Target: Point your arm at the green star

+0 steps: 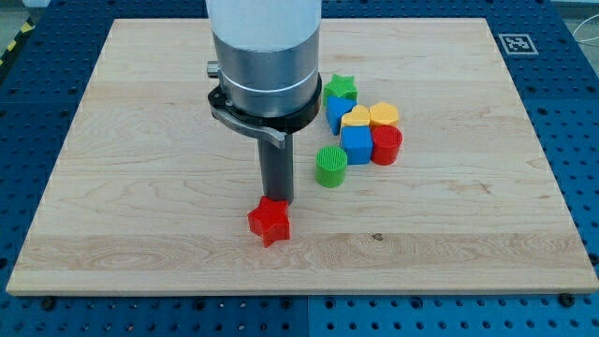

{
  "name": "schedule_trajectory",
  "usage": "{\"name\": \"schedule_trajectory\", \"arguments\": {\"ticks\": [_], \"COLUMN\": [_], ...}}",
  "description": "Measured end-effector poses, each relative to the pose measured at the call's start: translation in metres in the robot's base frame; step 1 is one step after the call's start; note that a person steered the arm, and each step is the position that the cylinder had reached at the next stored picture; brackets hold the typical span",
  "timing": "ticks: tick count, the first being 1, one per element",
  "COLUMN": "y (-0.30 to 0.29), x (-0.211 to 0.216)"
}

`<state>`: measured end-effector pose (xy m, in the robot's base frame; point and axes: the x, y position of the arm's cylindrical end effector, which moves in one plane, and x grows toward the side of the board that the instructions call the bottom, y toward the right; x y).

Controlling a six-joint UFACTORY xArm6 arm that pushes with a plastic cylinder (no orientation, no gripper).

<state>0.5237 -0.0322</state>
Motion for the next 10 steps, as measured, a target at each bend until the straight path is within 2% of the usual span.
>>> {"name": "schedule_trajectory", "arguments": {"ticks": [1, 2, 4, 7, 8, 9, 10], "y": [-0.025, -0.021, 0.018, 0.016, 0.039, 0.096, 0.106], "x": [-0.026, -0.042, -0.052, -0.179, -0.216, -0.229, -0.229]}}
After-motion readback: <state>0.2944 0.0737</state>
